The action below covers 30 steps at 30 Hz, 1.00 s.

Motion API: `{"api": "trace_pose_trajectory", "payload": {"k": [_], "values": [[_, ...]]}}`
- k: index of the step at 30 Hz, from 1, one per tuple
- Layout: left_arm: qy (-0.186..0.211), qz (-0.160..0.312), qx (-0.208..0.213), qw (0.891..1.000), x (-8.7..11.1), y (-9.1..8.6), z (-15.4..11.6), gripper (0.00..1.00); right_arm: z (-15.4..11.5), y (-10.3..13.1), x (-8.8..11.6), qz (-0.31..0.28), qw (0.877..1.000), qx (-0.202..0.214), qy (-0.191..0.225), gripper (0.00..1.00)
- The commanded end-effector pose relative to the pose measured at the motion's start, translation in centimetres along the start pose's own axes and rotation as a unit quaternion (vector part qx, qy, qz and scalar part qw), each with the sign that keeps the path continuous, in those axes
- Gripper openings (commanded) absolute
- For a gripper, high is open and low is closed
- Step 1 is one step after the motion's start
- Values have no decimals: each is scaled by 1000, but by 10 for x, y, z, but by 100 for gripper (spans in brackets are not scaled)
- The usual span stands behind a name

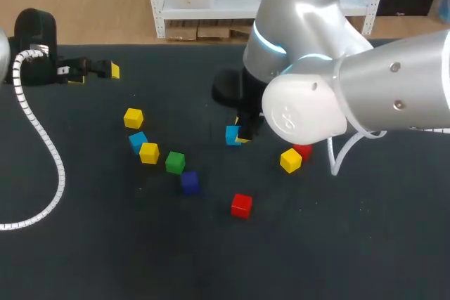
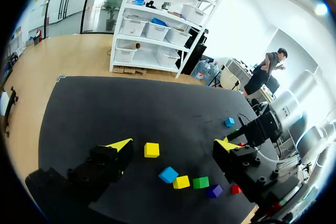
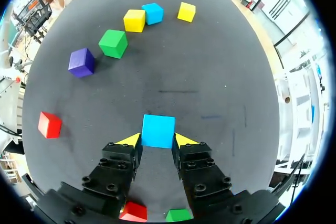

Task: Place the blue cubes, place green cubes on the blue cubes, place the yellow cubes on the green cubes, then place the red cubes on the yellow cubes, and place purple cube on the red cubes.

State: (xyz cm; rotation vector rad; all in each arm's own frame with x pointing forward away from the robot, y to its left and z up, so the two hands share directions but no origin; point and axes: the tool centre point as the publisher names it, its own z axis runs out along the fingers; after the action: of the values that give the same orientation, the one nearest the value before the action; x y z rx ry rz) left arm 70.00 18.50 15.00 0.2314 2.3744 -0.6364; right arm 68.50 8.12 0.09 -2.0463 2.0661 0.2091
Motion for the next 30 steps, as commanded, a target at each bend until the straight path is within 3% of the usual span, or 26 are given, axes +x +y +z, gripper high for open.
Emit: {"api": "trace_pose_trajectory", "payload": {"k": [1,19,22,30], "values": [[0,0,0,1000,0,0,0,100,0,-2,0,1,1000,-1,-1,0],[0,0,0,1000,0,0,0,100,3,-3,-2,1,1000,-4,-3,0],[0,0,0,1000,0,0,0,100,3,-4,-3,0,1000,-4,-3,12],[0,0,0,1000,0,0,0,100,3,-5,-3,-3,1000,-6,-5,23]]}}
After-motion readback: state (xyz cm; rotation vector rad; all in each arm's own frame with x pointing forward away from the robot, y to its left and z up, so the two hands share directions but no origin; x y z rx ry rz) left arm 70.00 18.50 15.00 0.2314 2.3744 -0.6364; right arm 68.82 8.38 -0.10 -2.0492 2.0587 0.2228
